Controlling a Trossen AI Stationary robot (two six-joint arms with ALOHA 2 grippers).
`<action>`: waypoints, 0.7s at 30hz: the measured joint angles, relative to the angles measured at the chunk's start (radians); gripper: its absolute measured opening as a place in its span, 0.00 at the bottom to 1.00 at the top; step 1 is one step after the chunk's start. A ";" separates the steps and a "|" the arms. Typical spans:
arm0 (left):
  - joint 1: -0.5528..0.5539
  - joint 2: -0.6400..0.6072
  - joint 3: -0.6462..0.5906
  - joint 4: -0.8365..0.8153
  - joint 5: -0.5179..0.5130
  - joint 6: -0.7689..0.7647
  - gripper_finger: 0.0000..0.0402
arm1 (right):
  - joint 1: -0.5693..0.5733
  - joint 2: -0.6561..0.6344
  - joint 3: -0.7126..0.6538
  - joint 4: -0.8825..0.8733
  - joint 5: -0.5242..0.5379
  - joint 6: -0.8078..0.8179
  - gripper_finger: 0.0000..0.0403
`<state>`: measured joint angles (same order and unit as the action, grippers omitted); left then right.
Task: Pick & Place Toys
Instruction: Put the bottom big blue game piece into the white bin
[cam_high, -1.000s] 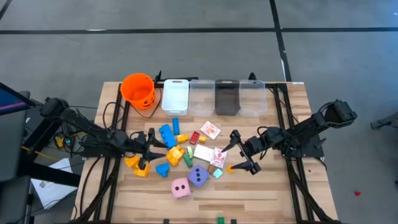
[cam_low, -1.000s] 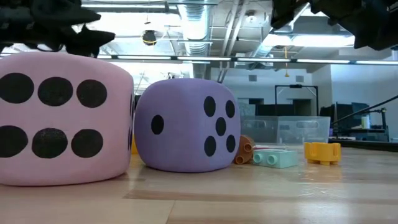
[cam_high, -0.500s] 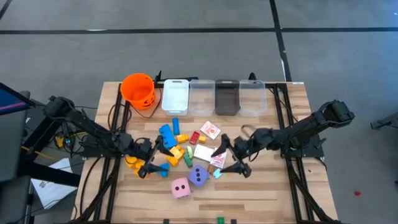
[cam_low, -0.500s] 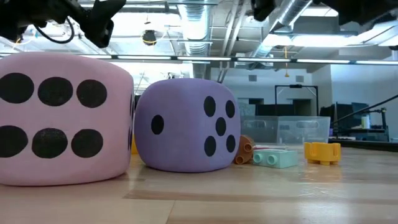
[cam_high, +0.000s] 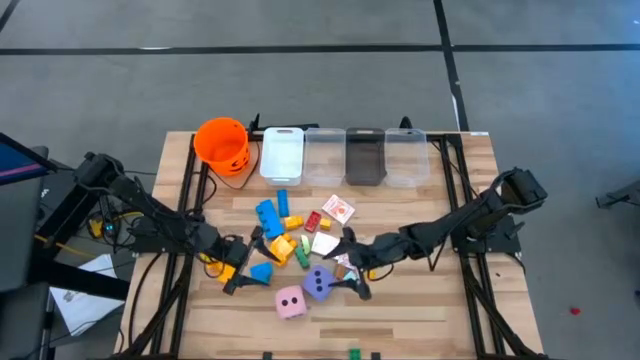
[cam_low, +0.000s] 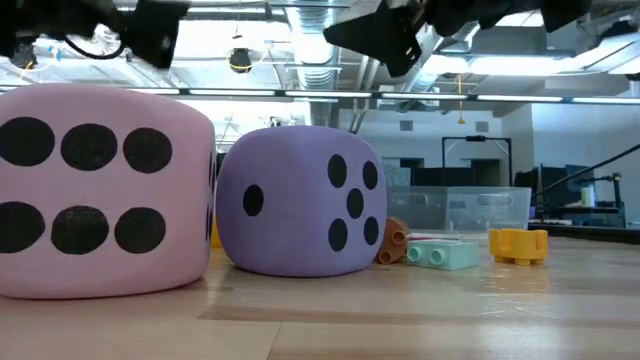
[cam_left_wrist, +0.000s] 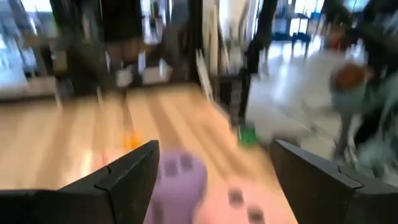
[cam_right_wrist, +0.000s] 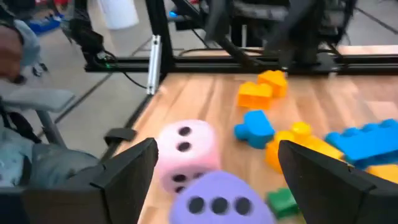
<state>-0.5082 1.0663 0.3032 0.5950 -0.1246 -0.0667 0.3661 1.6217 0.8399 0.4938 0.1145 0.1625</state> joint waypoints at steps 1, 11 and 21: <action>-0.001 -0.010 0.014 -0.094 -0.002 -0.044 0.75 | 0.002 0.012 0.004 0.003 0.005 0.010 0.82; -0.002 0.002 0.290 -0.927 -0.090 -0.440 0.75 | 0.005 0.085 0.059 0.000 0.043 -0.002 0.82; -0.001 0.265 0.332 -1.029 0.048 -0.653 0.75 | 0.012 0.086 0.154 -0.161 0.043 -0.012 0.82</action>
<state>-0.5095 1.3312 0.6357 -0.4335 -0.0770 -0.7197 0.3778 1.7078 0.9935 0.3324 0.1575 0.1501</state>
